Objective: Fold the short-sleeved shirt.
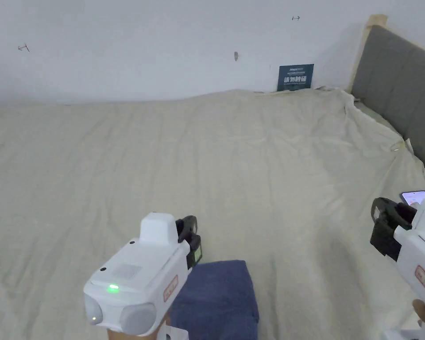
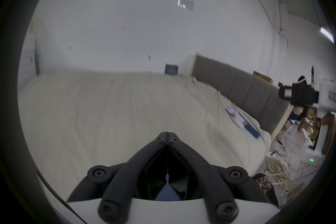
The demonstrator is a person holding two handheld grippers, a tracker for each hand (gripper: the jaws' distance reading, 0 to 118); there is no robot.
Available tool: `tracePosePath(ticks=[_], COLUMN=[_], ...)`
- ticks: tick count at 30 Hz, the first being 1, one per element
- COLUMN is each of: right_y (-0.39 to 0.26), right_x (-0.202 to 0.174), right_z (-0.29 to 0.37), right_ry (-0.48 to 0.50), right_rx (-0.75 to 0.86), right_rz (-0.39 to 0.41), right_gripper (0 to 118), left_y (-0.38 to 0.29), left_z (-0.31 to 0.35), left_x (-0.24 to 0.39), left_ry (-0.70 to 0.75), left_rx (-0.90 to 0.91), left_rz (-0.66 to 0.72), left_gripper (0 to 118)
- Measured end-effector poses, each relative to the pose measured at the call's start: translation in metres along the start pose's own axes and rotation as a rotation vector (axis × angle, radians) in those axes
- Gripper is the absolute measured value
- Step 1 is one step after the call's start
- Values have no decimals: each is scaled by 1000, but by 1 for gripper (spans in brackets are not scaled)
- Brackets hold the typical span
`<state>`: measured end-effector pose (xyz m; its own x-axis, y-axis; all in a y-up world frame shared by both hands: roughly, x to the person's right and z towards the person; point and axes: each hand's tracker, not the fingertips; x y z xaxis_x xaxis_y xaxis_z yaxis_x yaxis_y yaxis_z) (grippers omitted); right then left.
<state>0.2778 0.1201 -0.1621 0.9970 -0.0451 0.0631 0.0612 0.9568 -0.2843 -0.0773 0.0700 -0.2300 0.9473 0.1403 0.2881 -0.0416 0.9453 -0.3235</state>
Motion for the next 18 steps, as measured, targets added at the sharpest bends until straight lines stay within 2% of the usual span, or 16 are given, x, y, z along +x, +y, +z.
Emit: tracePosePath(ticks=[8,13,18], right_y=[21,26,23], right_x=[-48,-79,-100], right_z=[-1,2,4], right_ry=[43,34,30], right_rx=[105,198,238], right_rz=[31,80,114], right_gripper=[0,0,0], left_y=[47,46,41], left_z=[44,67,82], left_x=[-50,-70,-84], left_ry=[180,301,357], left_rx=[184,233,254], left_rz=[-55,-127,-116], left_gripper=[0,0,0])
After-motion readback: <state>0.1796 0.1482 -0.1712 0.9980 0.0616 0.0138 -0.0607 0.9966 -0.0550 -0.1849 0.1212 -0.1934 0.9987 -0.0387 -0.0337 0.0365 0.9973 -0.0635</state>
